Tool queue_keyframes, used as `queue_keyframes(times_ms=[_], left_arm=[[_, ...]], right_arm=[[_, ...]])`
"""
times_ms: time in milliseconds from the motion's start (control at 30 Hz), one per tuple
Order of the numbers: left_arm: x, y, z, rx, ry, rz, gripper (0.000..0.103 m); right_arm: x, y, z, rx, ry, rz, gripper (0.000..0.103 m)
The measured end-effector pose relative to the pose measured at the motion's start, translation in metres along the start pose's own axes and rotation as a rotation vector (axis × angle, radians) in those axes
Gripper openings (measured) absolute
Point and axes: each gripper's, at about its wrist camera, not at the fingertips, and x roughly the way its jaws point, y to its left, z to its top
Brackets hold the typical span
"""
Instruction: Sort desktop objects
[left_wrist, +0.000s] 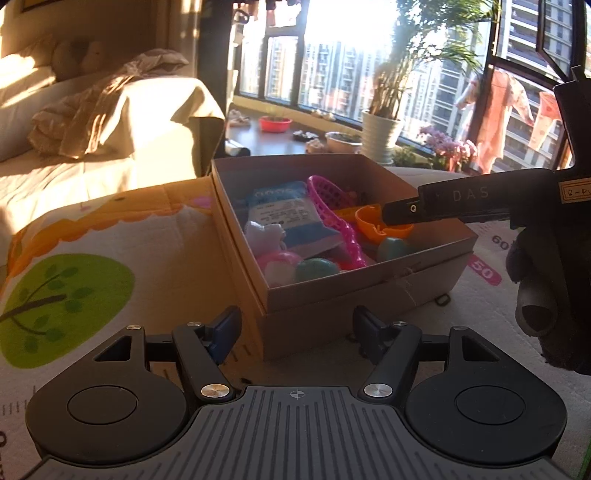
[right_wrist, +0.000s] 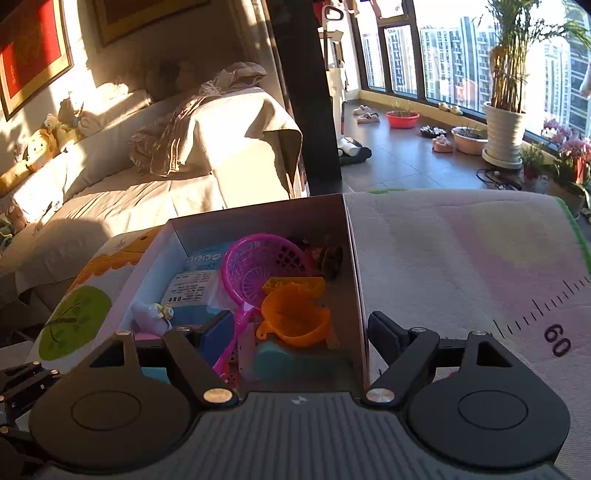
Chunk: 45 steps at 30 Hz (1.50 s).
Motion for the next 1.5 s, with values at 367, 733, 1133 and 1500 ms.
queue_keyframes(times_ms=[367, 733, 1133, 1500], left_arm=[[-0.018, 0.007, -0.031, -0.096, 0.075, 0.207, 0.103], [-0.021, -0.002, -0.057, -0.113, 0.021, 0.312, 0.103], [-0.022, -0.003, -0.059, -0.123, 0.007, 0.316, 0.103], [-0.024, -0.002, -0.060, -0.125, 0.006, 0.314, 0.103]], right_arm=[[-0.078, 0.019, -0.058, -0.024, -0.083, -0.114, 0.103], [-0.044, 0.022, -0.109, -0.054, 0.063, -0.209, 0.103], [-0.040, 0.023, -0.114, -0.038, -0.006, -0.229, 0.103], [-0.042, 0.021, -0.114, -0.039, -0.006, -0.229, 0.103]])
